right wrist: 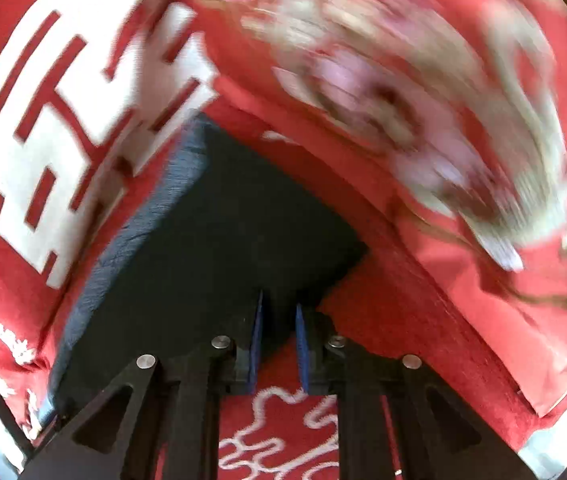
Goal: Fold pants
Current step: 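Push the right tool along the folded trousers to align the fold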
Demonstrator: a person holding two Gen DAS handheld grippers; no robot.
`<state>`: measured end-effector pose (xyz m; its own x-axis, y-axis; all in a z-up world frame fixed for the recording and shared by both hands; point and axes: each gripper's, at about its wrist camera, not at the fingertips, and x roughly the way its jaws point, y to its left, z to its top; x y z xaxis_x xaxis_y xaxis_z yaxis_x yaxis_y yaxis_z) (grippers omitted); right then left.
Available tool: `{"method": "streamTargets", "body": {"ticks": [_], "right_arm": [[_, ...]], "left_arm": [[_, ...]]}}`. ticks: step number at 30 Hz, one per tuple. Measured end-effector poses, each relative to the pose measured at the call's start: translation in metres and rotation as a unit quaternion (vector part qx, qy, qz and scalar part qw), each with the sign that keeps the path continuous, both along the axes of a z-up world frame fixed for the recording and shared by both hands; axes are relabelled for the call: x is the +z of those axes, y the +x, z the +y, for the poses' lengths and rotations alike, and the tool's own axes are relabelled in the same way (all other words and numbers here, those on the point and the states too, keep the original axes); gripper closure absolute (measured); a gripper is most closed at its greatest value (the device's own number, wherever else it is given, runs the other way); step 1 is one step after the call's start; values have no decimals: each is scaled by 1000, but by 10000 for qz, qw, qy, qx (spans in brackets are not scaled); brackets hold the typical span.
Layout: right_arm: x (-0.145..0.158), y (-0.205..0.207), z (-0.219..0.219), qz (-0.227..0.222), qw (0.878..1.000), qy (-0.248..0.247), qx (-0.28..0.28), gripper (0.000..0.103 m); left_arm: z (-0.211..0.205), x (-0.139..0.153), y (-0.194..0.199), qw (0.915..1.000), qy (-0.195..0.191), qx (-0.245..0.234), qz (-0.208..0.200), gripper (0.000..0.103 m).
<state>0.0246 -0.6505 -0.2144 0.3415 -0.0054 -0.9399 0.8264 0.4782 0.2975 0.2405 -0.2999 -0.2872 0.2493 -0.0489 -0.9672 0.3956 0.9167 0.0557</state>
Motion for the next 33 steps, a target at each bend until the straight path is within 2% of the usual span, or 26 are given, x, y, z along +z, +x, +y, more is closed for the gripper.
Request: {"method": "streamTargets", "body": {"ticks": [7, 9, 10, 12, 13, 14, 19, 20, 24, 26, 28, 30, 33], "right_arm": [[12, -4, 30, 508, 9974, -231, 446, 84], [21, -5, 44, 478, 9973, -269, 493, 84], [26, -3, 50, 440, 9970, -310, 554, 79], [34, 7, 67, 324, 9955, -390, 805, 60], [37, 14, 81, 256, 9939, -413, 992, 47], [37, 24, 96, 200, 9915, -435, 1206, 44], [28, 63, 149, 122, 9790, -376, 2001, 43], [23, 70, 159, 110, 9765, -269, 2134, 40], [5, 71, 175, 259, 9741, -77, 2244, 33], [-3, 74, 175, 220, 9734, -12, 2281, 31], [-2, 73, 176, 242, 9722, 10, 2328, 31], [-4, 73, 178, 283, 9705, 14, 2393, 30], [-8, 73, 184, 264, 9704, 68, 2399, 18]], "left_arm": [[0, 4, -4, 10000, -85, 22, -21, 0], [4, -2, -5, 9999, -94, 16, -31, 0], [4, -1, -5, 9999, -108, 12, -39, 0], [4, 0, -4, 9999, -123, 16, -36, 0], [4, 0, -4, 9999, -126, 18, -35, 0], [5, -1, -4, 9999, -128, 19, -37, 0], [1, 8, -4, 9998, 50, 74, 199, 0], [0, 12, -9, 9996, 53, 25, 281, 0], [3, 30, -37, 9987, -207, -221, 418, 0], [12, 29, -50, 9986, -39, -350, 398, 0], [31, 16, -56, 9979, 205, -284, 537, 0], [63, 9, -57, 9965, -221, 99, 798, 0], [84, 6, -61, 9942, -327, 242, 994, 0]]}}
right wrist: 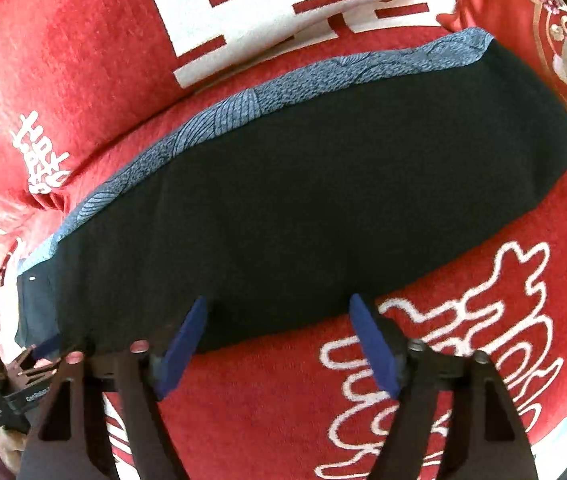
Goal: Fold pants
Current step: 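Push the right tool along the folded trousers to align the fold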
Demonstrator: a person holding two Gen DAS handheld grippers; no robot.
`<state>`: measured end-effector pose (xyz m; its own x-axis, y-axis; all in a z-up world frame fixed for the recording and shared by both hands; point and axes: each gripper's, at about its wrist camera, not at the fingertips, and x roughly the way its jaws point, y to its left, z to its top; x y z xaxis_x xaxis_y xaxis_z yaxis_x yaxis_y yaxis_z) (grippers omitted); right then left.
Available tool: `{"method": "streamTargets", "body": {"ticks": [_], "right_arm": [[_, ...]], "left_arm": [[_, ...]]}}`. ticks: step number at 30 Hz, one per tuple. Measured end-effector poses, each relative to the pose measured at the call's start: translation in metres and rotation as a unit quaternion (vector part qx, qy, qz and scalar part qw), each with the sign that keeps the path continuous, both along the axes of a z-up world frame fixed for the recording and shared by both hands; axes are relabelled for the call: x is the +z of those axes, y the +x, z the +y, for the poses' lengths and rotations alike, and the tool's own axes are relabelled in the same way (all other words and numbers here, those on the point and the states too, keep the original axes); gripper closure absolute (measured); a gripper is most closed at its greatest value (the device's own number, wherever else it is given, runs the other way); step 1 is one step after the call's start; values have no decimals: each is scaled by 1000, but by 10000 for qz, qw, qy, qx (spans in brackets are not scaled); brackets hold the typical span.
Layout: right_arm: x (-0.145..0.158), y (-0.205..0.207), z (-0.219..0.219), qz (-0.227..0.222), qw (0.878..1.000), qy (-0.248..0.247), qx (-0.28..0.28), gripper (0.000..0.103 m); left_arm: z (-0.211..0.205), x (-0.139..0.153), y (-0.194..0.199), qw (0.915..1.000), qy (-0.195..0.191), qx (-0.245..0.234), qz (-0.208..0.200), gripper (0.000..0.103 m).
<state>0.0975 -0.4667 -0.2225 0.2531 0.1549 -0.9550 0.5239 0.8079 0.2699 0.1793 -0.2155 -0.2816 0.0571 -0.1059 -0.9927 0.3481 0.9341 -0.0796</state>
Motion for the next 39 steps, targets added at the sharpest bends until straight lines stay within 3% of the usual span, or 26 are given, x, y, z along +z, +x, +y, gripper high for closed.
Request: {"method": "streamTargets", "body": {"ticks": [2, 9, 14, 20, 28, 32, 36, 39], "right_arm": [[-8, -7, 3, 179, 9998, 100, -89, 15], [-2, -18, 1, 177, 9988, 272, -361, 15], [-1, -36, -2, 158, 9974, 482, -520, 15], [-2, -46, -3, 34, 9972, 573, -483, 15], [-3, -54, -9, -208, 9963, 751, -374, 14], [-3, -55, -6, -297, 9966, 724, -249, 11], [-3, -57, -6, -373, 9963, 740, -220, 11], [-2, -62, -8, -447, 9960, 751, -163, 11]], "left_arm": [[4, 2, -3, 10000, 37, -40, -13, 0], [11, 19, -9, 9997, 197, 72, 95, 0], [2, 38, -18, 9986, 477, -221, -99, 0], [-42, 42, -8, 9976, 404, -456, -327, 0], [-105, 50, 35, 9967, 64, -296, -758, 0], [-139, 37, 67, 9939, 213, -298, -1043, 0], [-146, 3, 98, 9917, 700, -161, -1068, 0], [-132, 2, 103, 9943, 569, 121, -896, 0]]}}
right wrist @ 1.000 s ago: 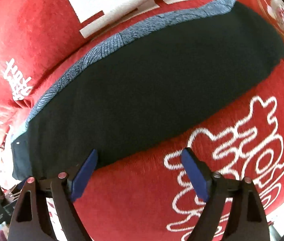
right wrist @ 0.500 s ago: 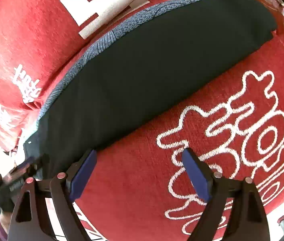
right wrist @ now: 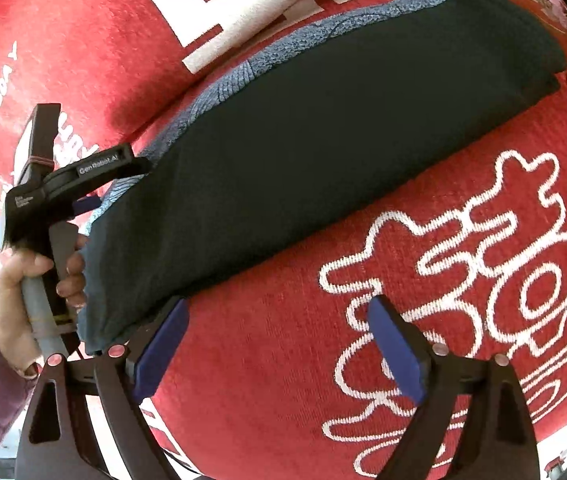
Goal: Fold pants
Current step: 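Push the right tool along the folded trousers to align the fold, then grasp the trouser leg end with the right tool and lift it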
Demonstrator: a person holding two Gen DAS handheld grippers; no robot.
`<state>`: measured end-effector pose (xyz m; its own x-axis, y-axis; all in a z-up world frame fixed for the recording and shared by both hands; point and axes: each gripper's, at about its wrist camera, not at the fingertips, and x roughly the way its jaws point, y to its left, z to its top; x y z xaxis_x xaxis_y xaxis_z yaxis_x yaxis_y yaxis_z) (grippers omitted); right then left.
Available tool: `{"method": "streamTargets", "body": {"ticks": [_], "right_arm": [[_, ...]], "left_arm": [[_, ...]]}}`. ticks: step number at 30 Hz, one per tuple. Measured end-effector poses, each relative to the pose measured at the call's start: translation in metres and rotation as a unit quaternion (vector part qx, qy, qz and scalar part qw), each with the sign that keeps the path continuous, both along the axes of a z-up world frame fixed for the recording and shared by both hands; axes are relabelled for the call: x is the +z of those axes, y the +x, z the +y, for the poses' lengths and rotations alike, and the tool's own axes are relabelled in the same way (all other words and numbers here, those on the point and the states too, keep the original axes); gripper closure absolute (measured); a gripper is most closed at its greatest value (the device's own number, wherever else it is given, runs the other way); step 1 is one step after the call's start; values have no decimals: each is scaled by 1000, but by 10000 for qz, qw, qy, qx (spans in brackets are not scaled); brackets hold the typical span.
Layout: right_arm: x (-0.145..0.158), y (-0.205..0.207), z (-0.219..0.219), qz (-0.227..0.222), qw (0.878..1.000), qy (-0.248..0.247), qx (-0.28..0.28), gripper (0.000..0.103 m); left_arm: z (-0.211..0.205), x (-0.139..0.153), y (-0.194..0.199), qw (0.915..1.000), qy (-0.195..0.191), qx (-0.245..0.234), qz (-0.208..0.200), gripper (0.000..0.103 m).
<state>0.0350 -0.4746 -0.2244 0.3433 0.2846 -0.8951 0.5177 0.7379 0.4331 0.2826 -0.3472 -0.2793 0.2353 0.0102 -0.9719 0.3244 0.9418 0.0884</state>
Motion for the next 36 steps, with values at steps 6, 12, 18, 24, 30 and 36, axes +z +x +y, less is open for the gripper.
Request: {"method": "streamTargets", "body": {"ticks": [6, 12, 18, 24, 30, 36], "right_arm": [[1, -5, 4, -67, 9998, 35, 174, 5], [0, -5, 0, -65, 9997, 170, 145, 4], [-2, -5, -6, -141, 9990, 358, 238, 4], [-4, -7, -10, -236, 9974, 559, 379, 0], [-7, -6, -29, -261, 9914, 1254, 264, 1], [-17, -27, -71, -536, 9718, 2116, -892, 2]], "left_arm": [[4, 17, -29, 9992, -62, -296, 254, 0], [-9, -5, -69, 9961, -35, -469, 748, 0], [-3, -9, -79, 9976, -152, -401, 546, 0], [-11, -6, -84, 9978, -17, -416, 510, 0], [-25, 5, -91, 9980, 87, -387, 487, 0], [-29, 6, -89, 9978, 141, -410, 497, 0]]}}
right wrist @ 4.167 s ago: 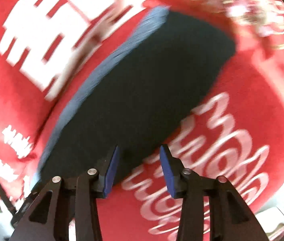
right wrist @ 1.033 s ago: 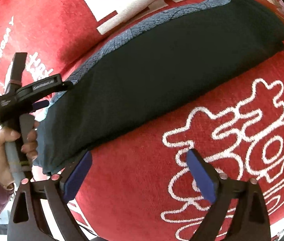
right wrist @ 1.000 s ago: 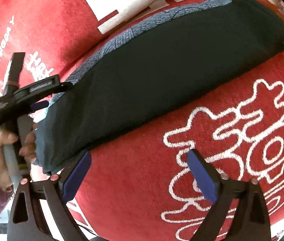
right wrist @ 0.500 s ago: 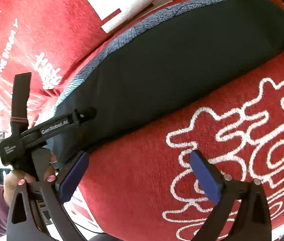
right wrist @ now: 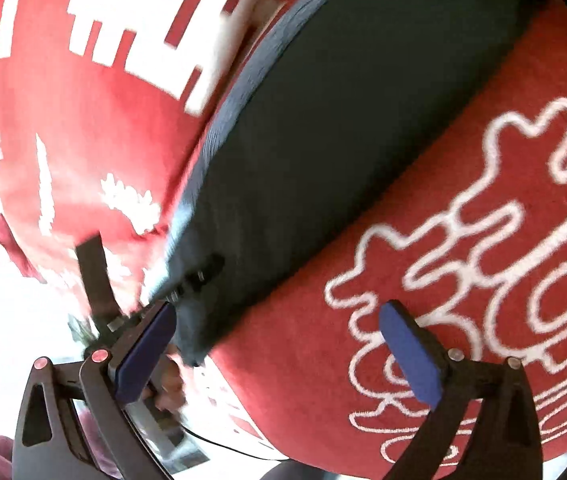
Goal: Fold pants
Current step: 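Grasp the trouser leg end with the right tool and lift it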
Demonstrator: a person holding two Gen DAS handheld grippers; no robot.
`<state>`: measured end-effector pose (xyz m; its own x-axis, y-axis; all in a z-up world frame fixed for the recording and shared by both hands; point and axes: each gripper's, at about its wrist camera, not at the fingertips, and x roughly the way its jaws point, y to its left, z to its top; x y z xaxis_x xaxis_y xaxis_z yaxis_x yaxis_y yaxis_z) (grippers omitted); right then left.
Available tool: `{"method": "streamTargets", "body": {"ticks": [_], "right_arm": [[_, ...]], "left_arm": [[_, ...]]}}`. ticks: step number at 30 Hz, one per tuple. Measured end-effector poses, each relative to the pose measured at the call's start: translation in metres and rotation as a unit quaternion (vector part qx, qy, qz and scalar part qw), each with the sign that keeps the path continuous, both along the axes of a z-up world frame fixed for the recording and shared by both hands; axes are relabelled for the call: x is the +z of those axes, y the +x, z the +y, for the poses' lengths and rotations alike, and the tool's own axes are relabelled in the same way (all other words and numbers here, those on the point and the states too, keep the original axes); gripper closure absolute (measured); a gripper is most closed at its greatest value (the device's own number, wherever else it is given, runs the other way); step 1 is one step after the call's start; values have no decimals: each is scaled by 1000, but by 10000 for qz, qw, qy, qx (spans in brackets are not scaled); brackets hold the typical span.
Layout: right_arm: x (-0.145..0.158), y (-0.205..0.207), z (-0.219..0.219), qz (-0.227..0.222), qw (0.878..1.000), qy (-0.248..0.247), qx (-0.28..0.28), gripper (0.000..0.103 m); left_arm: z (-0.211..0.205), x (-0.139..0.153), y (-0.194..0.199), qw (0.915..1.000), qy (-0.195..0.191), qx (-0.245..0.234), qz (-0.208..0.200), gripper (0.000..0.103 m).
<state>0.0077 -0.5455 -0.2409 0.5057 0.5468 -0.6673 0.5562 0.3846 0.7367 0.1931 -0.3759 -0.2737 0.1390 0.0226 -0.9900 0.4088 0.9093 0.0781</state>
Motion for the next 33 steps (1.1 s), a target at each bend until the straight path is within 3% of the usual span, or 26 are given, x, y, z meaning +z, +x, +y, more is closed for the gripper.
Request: {"method": "streamTargets", "body": {"ticks": [3, 5, 7, 16, 23, 24, 25, 26, 28, 33], "right_arm": [[7, -6, -23, -88, 9992, -320, -217, 11], [11, -9, -39, -113, 9982, -476, -347, 33], [7, -14, -60, -60, 9969, -509, -593, 49], [-2, -46, -107, -314, 9866, -349, -1564, 51], [-5, -13, -125, -684, 9790, -392, -1878, 52], [-5, -10, -126, -630, 9799, -395, -1851, 56], [-4, -7, -126, -540, 9807, -409, -1836, 75], [-3, -6, -126, -487, 9809, -392, -1844, 88], [3, -9, -127, -580, 9805, -327, -1850, 89], [46, 2, -118, -990, 9832, -717, -1354, 89]], "left_arm": [[0, 0, 0, 10000, -2, -4, -7, 0], [0, 0, 0, 10000, 6, -15, -28, 0], [0, 1, 0, 10000, 26, -26, -59, 0], [-1, 3, -7, 9999, 57, 25, -117, 0], [-2, 5, -9, 9997, 113, 23, -196, 0], [-4, 6, -9, 9997, 165, -18, -204, 0], [-7, 10, -9, 9993, 255, -83, -255, 0], [-11, 13, -10, 9991, 268, -131, -287, 11], [-20, 24, -12, 9994, 66, -261, -199, 29], [-62, 50, -28, 9935, -533, -813, -584, 29]]}}
